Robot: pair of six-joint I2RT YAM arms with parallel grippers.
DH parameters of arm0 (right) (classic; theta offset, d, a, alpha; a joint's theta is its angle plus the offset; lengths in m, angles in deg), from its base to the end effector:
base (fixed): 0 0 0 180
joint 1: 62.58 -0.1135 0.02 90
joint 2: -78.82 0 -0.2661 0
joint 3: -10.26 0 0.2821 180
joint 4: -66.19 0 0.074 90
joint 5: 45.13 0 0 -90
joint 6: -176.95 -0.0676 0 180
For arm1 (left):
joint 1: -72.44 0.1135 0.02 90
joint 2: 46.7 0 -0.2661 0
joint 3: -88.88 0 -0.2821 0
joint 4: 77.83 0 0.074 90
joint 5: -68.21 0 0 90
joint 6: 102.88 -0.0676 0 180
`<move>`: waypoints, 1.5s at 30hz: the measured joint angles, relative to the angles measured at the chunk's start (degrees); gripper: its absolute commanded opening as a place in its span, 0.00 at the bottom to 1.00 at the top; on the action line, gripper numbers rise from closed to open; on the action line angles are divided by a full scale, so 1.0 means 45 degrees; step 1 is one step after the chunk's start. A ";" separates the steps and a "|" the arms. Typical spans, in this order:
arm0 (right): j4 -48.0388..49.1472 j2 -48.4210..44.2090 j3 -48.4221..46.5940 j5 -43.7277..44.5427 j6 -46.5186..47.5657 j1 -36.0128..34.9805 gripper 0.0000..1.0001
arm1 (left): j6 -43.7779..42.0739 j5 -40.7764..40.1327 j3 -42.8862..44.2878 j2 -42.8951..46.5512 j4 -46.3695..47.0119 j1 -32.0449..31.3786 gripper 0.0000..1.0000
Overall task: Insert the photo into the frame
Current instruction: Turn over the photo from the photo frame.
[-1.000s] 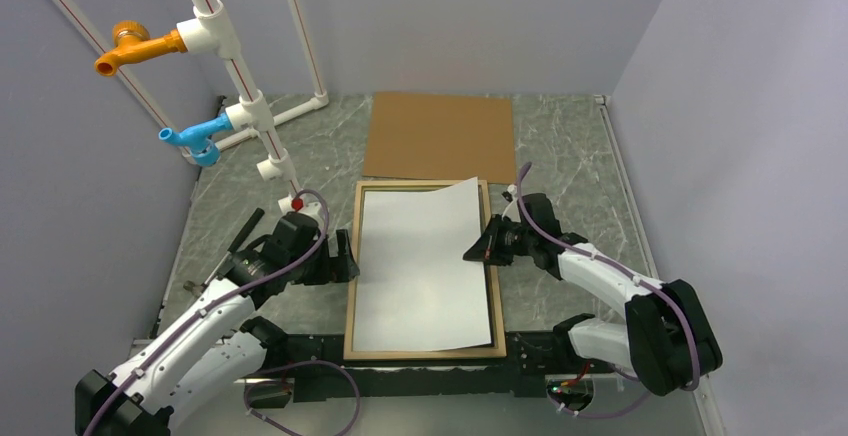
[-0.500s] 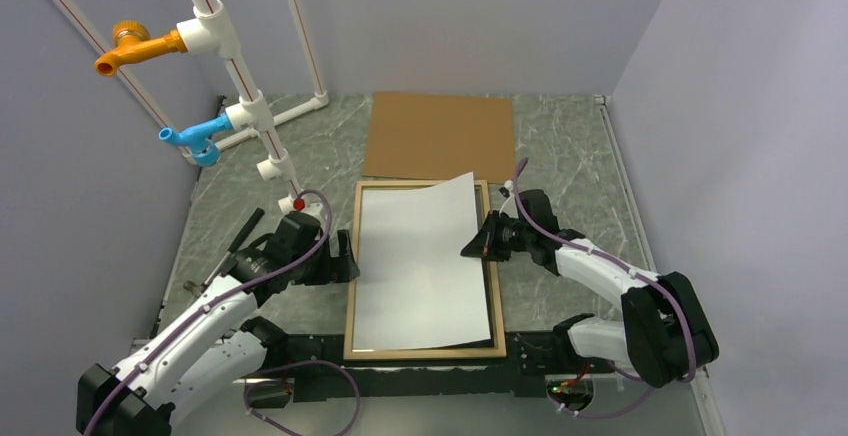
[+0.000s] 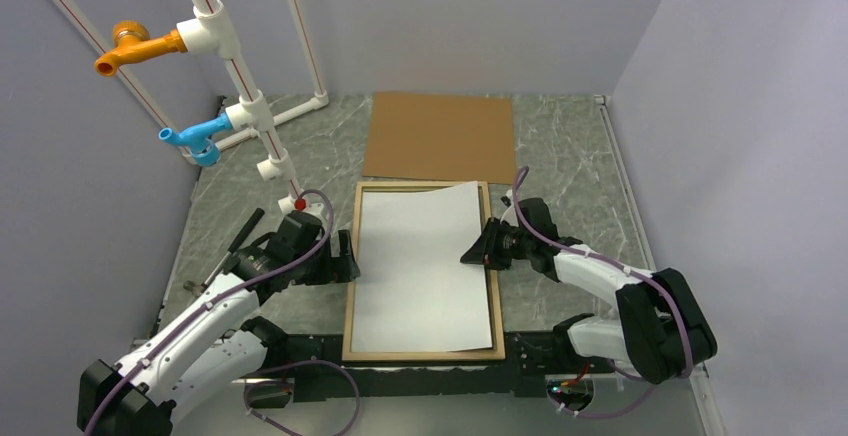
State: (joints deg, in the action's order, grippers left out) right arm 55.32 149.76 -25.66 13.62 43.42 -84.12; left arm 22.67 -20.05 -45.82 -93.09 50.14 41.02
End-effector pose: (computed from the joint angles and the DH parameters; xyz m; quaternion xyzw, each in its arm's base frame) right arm 0.2251 0.1266 0.1085 0.0710 0.8955 0.4049 0.1706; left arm 0.1726 -0.1078 0.1876 -0.0294 0.9481 -0.1865 0.2558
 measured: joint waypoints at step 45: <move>-0.7431 -0.1749 -0.6339 0.4109 0.2040 -0.0180 1.00 | -0.1933 0.0816 0.0398 -0.0811 0.1146 -0.0219 1.00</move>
State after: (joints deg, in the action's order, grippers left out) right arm 21.88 141.89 -54.18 32.11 52.60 -84.93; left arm 13.97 -16.38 -44.03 -96.74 55.30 40.04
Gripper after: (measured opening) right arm 0.993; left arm 0.994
